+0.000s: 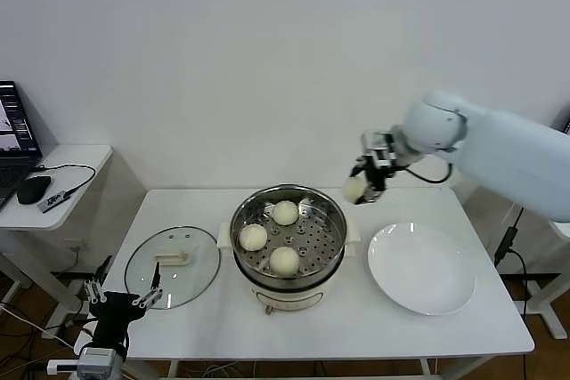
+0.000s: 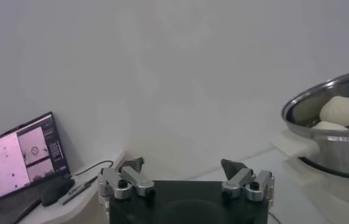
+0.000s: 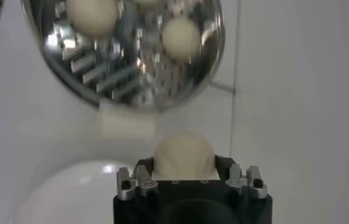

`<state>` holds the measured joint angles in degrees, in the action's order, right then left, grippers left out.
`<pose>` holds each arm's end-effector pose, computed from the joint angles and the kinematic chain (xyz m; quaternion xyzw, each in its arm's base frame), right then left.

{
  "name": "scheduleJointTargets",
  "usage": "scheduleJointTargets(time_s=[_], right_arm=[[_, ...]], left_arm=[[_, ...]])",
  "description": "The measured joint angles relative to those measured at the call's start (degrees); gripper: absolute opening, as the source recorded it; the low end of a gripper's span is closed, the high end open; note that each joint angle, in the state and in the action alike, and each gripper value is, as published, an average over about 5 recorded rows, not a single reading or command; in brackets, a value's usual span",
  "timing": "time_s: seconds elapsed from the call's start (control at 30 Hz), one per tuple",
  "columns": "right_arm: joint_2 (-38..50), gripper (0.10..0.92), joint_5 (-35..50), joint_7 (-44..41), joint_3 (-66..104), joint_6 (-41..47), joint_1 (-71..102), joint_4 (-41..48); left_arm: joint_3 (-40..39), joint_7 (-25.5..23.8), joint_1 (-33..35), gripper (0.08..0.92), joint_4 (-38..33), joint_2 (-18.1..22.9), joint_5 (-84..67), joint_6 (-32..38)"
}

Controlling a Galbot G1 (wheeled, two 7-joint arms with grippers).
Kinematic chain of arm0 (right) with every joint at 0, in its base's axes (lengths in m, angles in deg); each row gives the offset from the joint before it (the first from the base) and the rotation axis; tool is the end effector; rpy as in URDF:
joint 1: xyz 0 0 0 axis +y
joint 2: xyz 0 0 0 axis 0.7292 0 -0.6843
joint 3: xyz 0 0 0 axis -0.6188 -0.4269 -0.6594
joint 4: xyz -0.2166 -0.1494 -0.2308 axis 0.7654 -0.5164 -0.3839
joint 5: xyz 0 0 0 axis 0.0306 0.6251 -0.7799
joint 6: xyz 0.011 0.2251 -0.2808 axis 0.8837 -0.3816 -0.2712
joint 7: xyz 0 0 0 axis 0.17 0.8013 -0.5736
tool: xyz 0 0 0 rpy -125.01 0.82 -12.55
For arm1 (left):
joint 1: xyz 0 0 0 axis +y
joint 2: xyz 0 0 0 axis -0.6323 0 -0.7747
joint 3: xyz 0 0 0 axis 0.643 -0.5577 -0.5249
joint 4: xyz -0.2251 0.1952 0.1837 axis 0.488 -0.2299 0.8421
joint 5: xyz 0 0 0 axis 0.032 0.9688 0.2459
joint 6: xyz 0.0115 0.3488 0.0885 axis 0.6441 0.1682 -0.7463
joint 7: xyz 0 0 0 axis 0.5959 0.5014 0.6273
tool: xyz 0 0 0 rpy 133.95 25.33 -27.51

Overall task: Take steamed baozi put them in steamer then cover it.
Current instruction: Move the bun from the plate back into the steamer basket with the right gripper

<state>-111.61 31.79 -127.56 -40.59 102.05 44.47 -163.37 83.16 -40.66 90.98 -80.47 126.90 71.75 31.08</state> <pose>0.5166 0.0071 -0.0149 0.5039 -0.6003 0.5464 0.2953 0.1450 0.0807 -0.2500 0.0507 -0.9753 -0.2075 0.0571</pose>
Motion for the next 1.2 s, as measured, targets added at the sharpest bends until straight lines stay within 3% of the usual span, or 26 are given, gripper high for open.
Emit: scheduleJointTargets(time_s=[0.33, 0.93, 1.03, 1.2], right_arm=[[-8.8, 0.642, 5.0, 5.2, -3.5, 6.9, 2.7, 0.4], [-12.3, 0.645, 1.9, 7.9, -4.4, 10.6, 8.5, 3.3], [-12.3, 0.671, 1.4, 8.0, -4.1, 10.6, 8.7, 3.3], [-11.8, 0.79, 1.3, 8.1, -3.2, 10.8, 8.6, 2.7]], left_arm=[[0.2, 0.0, -0.2, 0.823, 0.0, 0.7, 0.0, 0.0], [0.5, 0.1, -0.2, 0.823, 0.3, 0.8, 0.0, 0.2], [0.5, 0.1, -0.2, 0.823, 0.3, 0.8, 0.0, 0.2], [0.5, 0.1, -0.3, 0.823, 0.4, 0.8, 0.0, 0.2]])
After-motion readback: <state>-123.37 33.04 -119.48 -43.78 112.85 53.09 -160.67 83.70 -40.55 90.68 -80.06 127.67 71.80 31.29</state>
